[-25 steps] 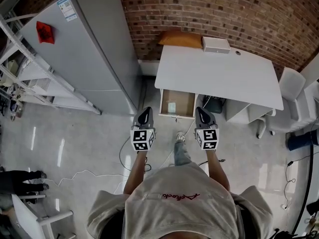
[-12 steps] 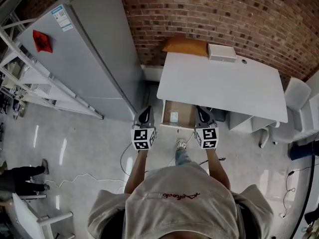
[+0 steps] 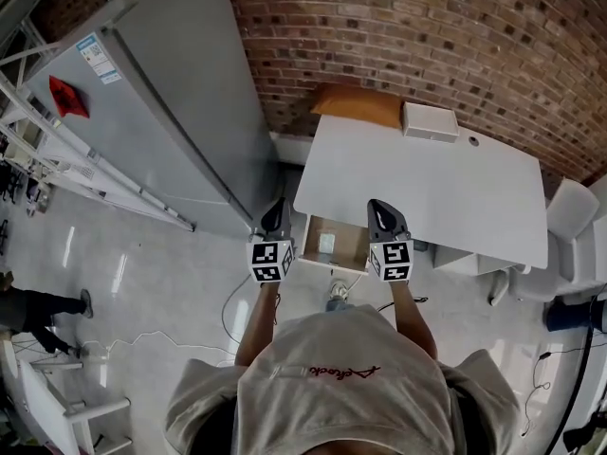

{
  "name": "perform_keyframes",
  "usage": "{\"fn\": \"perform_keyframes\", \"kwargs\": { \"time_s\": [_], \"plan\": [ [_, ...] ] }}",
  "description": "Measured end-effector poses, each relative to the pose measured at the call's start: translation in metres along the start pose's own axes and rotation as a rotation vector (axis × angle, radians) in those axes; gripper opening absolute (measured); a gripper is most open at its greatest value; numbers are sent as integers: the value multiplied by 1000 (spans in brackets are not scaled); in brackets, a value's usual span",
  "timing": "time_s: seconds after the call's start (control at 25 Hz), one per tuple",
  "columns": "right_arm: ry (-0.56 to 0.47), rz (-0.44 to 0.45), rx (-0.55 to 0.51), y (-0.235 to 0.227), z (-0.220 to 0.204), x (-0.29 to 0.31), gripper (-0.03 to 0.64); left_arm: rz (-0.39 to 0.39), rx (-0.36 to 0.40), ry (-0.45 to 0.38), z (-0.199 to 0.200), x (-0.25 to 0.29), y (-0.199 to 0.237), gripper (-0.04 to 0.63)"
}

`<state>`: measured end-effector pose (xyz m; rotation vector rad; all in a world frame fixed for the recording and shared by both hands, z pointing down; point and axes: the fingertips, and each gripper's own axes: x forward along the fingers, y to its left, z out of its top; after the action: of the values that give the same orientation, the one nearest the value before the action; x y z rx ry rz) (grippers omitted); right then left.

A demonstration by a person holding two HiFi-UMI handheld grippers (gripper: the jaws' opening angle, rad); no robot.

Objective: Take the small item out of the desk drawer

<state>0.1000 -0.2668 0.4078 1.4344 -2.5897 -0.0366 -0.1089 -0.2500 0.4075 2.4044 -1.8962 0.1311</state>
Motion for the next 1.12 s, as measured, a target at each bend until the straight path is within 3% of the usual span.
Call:
{"fn": "perform_keyframes", "kwargs": {
  "time_s": [0.4, 0.84, 1.12],
  "plan": [
    [-10, 54, 12, -44, -1, 53, 11, 35, 39, 12, 13, 56, -1, 9],
    [30, 124, 42, -13, -19, 74, 11, 91, 36, 75, -8, 38, 29, 9],
    [53, 113, 37, 8, -24, 80, 11, 54, 34, 85, -15, 34, 46, 9]
  ]
}}
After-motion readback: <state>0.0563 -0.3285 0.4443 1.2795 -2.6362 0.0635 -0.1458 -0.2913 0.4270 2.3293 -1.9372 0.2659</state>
